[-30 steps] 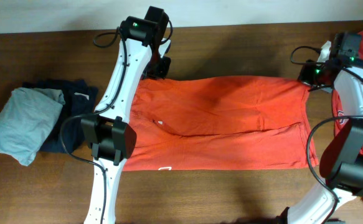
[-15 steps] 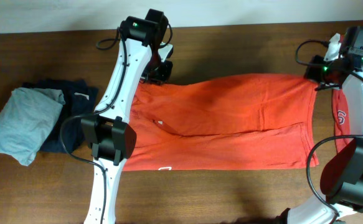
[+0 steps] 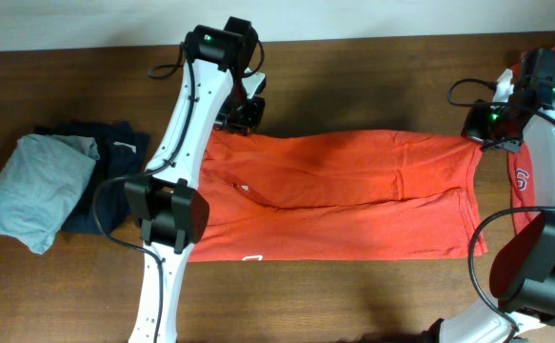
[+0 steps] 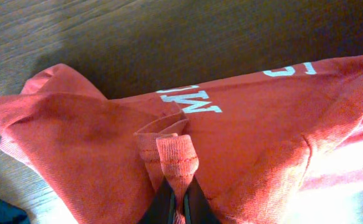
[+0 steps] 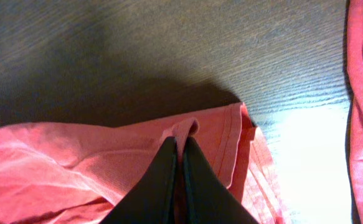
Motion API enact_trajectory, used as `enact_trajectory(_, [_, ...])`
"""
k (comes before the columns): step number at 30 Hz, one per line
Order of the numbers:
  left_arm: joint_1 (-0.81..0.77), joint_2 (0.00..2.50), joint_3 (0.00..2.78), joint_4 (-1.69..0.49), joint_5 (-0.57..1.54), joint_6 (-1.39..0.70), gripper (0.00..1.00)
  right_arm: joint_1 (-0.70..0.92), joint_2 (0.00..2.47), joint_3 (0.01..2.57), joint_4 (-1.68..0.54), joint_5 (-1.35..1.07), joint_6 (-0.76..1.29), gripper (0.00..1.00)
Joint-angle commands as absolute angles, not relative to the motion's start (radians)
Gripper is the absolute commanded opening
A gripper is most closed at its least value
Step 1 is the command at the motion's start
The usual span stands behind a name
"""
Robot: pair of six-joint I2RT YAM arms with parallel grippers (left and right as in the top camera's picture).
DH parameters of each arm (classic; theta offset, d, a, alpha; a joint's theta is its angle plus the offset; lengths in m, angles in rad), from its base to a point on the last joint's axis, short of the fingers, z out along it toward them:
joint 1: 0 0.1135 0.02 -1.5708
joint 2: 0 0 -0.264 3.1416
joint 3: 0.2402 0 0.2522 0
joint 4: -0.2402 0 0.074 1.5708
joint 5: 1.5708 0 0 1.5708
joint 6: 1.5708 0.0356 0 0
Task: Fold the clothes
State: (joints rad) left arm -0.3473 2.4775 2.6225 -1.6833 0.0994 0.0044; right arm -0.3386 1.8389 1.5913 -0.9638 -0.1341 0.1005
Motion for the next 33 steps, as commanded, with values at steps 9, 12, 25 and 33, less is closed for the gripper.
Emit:
enact_trajectory(9, [-0.373,2.434,2.637,-1.543,-0.094,-0.001,0.01,-0.342,1.813,1.589,-0.9,-0.126,0.093,0.04])
enact_trajectory(12, [-0.395,2.432,2.638,-1.51,-0.192,-0.015,0.01,-0.342,1.813,1.589,-0.9,-0.131,0.093,0.04])
enact_trajectory(25, [-0.434,2.418,2.638,-1.348,-0.245,-0.037,0.01,-0.342,1.813,1.589,-0.901,-0.199,0.092,0.04])
enact_trajectory(33, [-0.436,2.329,2.638,-1.446,-0.24,-0.06,0.01,-0.342,1.813,1.589,-0.901,-0.199,0.093,0.04])
